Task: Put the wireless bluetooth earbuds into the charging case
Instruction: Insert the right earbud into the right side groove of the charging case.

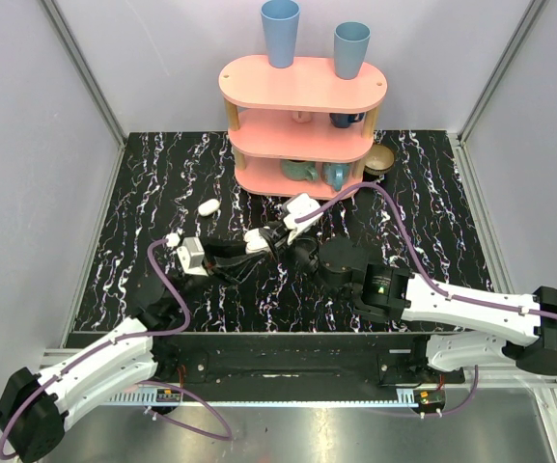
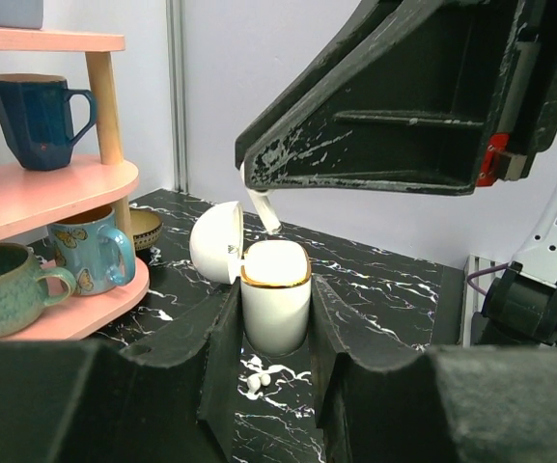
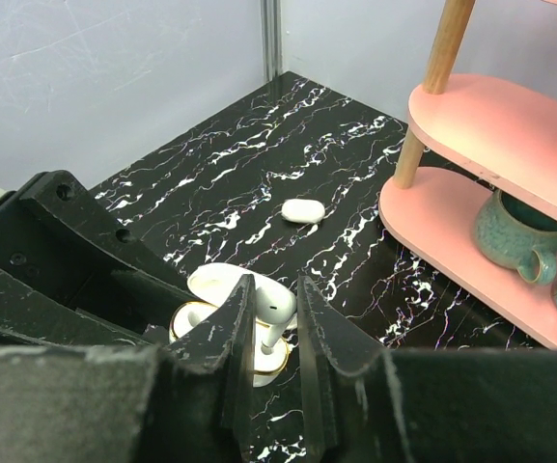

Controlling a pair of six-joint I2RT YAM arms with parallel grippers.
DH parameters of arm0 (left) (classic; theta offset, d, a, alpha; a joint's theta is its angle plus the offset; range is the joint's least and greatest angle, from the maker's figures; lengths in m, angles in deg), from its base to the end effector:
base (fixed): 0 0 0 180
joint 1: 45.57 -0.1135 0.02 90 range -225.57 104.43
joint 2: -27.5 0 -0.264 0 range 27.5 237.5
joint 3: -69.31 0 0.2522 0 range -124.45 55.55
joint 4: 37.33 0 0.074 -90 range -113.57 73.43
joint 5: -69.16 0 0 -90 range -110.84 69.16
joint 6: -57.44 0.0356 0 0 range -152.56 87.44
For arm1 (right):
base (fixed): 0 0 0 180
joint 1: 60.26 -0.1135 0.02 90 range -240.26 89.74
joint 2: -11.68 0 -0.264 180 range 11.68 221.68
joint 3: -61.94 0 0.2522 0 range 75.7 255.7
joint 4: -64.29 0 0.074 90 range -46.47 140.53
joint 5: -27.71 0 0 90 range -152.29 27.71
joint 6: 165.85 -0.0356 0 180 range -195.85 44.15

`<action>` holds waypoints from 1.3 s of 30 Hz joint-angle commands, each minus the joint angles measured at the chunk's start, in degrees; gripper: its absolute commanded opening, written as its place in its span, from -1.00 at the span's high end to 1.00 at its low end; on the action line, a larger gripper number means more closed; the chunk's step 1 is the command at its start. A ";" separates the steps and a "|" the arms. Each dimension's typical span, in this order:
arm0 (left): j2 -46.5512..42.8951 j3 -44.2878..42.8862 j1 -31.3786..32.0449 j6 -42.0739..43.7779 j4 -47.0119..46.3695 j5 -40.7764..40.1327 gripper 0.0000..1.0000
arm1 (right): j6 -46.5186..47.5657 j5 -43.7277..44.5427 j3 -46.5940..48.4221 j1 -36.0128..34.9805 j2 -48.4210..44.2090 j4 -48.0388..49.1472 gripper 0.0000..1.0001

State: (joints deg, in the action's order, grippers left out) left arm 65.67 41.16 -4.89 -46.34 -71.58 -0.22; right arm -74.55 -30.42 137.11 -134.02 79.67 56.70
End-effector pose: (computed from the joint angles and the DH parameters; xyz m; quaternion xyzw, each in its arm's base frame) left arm 0.1122 -0.1129 0.2768 0.2704 0.4846 -0.4644 0.6902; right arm 0.0951 0.2593 0.3890 -0.2623 0.6590 0.2433 0.6617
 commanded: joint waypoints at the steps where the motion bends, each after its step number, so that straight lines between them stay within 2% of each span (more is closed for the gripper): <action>1: -1.43 0.24 0.27 0.25 -4.73 0.21 1.00 | 0.90 -0.85 0.47 -0.60 0.48 1.12 0.84; 26: -2.23 0.07 0.27 0.42 -4.55 -2.43 1.00 | 1.51 -2.08 -1.46 -1.13 0.57 -0.55 0.86; 39: -3.10 0.51 0.27 0.60 -4.64 -3.57 1.00 | 3.36 1.26 -2.08 -1.65 -0.05 -0.73 0.88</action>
State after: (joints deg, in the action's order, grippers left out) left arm 63.85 42.10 -4.65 -46.32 -70.18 -1.25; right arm -72.52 -30.79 135.67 -134.74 80.56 56.73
